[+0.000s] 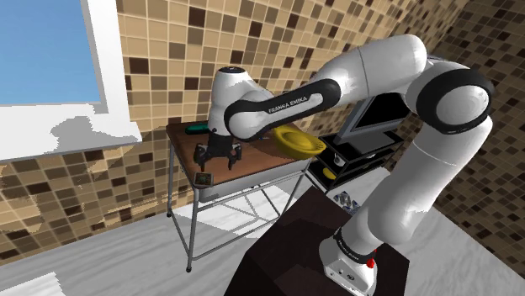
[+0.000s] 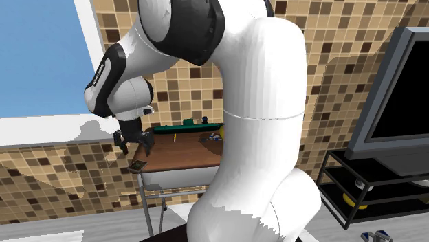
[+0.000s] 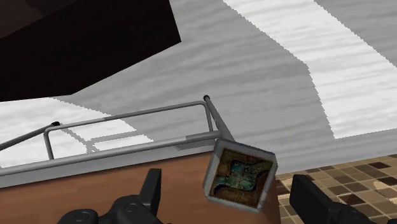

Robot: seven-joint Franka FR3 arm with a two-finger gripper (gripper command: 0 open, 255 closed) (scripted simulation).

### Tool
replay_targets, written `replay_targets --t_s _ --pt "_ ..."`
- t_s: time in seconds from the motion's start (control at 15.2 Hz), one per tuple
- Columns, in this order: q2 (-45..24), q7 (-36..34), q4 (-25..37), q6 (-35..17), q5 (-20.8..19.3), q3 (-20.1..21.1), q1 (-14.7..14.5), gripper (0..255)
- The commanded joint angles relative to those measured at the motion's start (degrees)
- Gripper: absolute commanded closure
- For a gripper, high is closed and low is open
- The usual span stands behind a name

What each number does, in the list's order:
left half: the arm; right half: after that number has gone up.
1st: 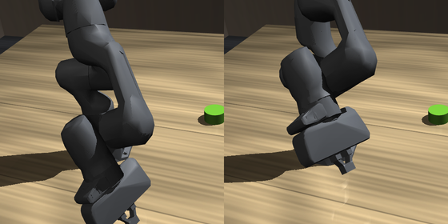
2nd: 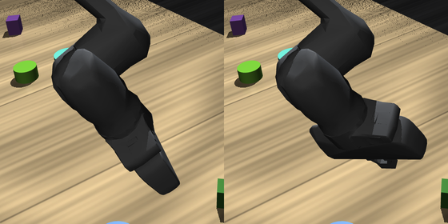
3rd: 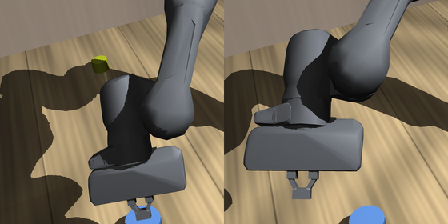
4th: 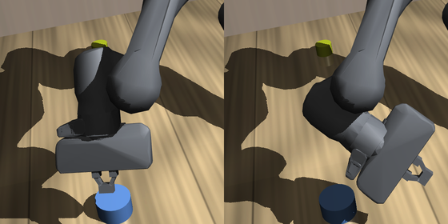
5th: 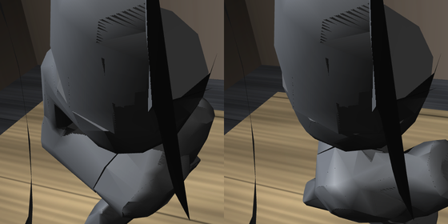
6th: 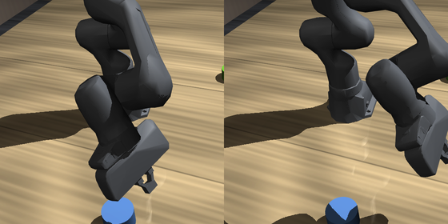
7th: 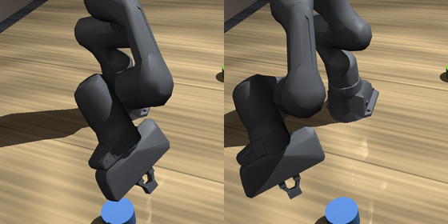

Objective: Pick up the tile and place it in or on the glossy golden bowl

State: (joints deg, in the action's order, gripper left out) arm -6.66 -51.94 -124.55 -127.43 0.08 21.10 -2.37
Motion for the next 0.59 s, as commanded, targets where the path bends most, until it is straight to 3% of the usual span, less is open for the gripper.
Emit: replay_targets --t_s 0.0,0.13,0.53 --pt "-4.6 -2.9 3.1 -1.1 -1.3 0.1 -0.9 0" --pt "-7.7 -4.6 5.2 -1.8 -2.1 -0.1 -1.6 0" --pt "-10.5 -5.5 3.8 -6.0 -3.5 -0.5 -2.2 0"
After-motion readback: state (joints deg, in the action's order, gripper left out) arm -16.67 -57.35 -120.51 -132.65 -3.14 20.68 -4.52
